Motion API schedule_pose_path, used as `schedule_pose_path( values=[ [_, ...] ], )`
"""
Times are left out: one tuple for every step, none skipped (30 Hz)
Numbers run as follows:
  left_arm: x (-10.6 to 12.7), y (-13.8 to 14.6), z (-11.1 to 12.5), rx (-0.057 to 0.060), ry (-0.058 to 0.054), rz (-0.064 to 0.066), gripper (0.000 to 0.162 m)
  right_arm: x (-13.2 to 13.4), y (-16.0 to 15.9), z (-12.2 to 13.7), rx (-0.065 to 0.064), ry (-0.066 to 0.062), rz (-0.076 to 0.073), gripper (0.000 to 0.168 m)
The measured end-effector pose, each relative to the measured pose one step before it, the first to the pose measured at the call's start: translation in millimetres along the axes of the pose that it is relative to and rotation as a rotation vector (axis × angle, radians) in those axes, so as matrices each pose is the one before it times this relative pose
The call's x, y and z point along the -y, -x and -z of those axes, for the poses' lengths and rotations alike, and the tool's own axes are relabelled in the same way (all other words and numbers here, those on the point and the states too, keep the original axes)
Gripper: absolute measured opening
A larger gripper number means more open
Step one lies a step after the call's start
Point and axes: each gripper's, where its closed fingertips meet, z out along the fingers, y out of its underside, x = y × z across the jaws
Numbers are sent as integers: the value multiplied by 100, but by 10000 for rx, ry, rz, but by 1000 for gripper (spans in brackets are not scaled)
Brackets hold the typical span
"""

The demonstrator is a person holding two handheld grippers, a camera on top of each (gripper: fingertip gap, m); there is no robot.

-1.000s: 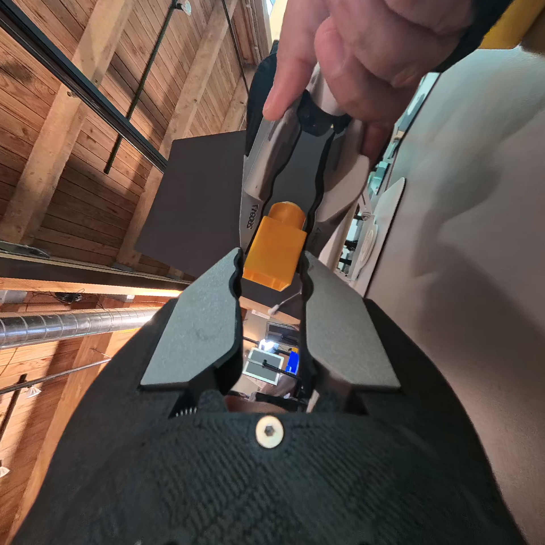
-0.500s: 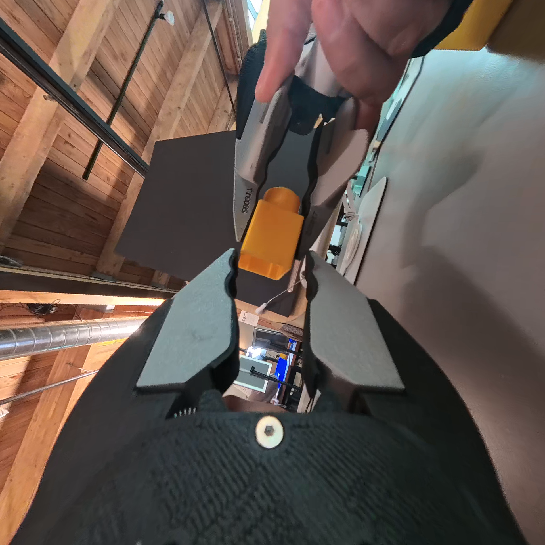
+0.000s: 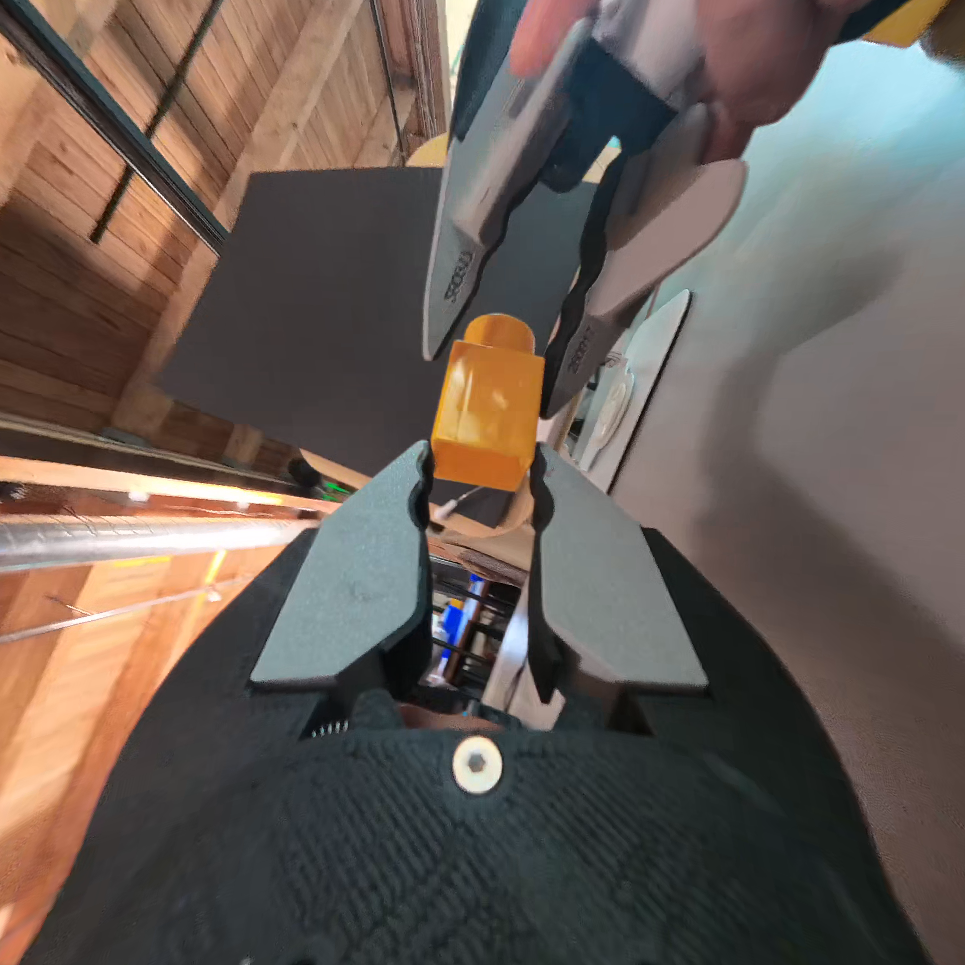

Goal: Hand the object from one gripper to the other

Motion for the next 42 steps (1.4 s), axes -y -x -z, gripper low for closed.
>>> schedule_pose_path(
  values=[
    [-224,40,-13,-105,58,376,34,55,20,2,-108,-25,309,36],
    [-198,-56,-3,-149,52,390,34,-10,9,-45,-172,20,370,35],
    [-186,-110,-15,-181,68,314,34,-87,-108,-69,-273,70,379,34],
    [-217,-2,-8,-93,83,302,33,-84,-194,-57,-339,71,389,32],
    [-231,84,-29,-70,76,459,34,13,-174,-8,-342,21,434,33],
    [-193,123,-17,-153,17,816,33,142,-149,52,-342,-61,503,35],
    [-155,70,4,-316,-31,1119,33,319,-96,129,-336,-169,567,37],
    [-97,17,47,-414,-78,1194,34,439,78,187,-236,-247,596,41],
    [164,9,150,-420,-244,1143,34,497,277,193,-100,-279,590,44],
    [295,-497,149,-769,-303,1291,34,481,264,157,-65,-291,553,48],
    [205,-644,162,-858,-176,1352,33,423,148,90,-77,-286,510,56],
    [404,259,187,-183,-178,986,33,323,223,23,0,-253,470,63],
    [442,85,182,-272,-301,1016,33,207,351,-47,104,-183,395,68],
    [285,-129,161,-395,-208,949,33,53,379,-109,123,-68,323,72],
    [153,133,130,-135,-143,631,33,-99,358,-133,101,58,311,78],
    [91,-194,87,-341,-78,439,33,-158,289,-128,40,120,373,82],
    [-43,-571,20,-605,49,571,33,-187,151,-98,-67,143,471,82],
    [-110,-710,-17,-730,79,826,33,-281,111,-74,-88,198,541,84],
    [-46,-866,-10,-846,-2,948,33,-351,175,-76,-33,242,530,84],
    [64,-989,28,-934,-123,933,33,-402,170,-77,1,244,476,83],
    [37,-869,33,-843,-143,859,34,-422,223,-106,69,218,397,81],
    [-152,-666,-15,-704,-20,770,34,-394,389,-131,208,180,277,78],
    [-395,-551,-55,-600,173,659,33,-280,470,-140,269,111,154,72],
    [-361,-409,-81,-437,185,454,34,-68,412,-133,225,-25,77,68],
    [-201,-278,-76,-243,99,196,34,165,427,-111,226,-169,27,64],
    [-136,-223,-68,-137,60,44,34,312,591,-54,324,-260,-9,53],
    [-48,-34,-50,-5,18,-5,34,357,690,-10,401,-272,-36,35],
    [73,229,2,165,-69,2,34,191,149,-14,91,-126,-128,35],
    [185,517,67,311,-130,34,33,27,-395,3,-191,20,-244,34],
    [242,601,77,360,-147,19,33,-28,-597,34,-266,32,-307,34],
    [232,577,64,358,-118,-27,33,49,-604,89,-228,-47,-313,34],
    [214,516,58,343,-91,-112,34,169,-619,151,-213,-133,-316,33],
    [217,435,48,345,-77,-220,39,229,-789,244,-312,-155,-339,33],
    [176,451,45,421,-32,-354,43,274,-956,311,-428,-150,-351,33],
    [181,340,45,427,-25,-516,49,269,-921,317,-416,-128,-357,33],
    [208,264,41,439,-54,-666,52,229,-821,290,-372,-82,-384,33],
    [193,243,57,484,-47,-806,53,118,-726,236,-339,3,-430,33],
    [118,101,41,453,-4,-988,54,0,-510,120,-209,85,-477,33],
    [-4,-1,11,451,61,-1146,54,-71,-159,29,0,108,-479,34],
    [-187,29,-24,523,170,-1316,54,-118,-20,-28,73,112,-452,33],
    [-261,97,-69,606,239,-1380,54,-211,-130,-70,-22,143,-395,33],
    [-320,60,-75,552,244,-1353,54,-226,-218,-76,-107,136,-292,33]
  ],
)
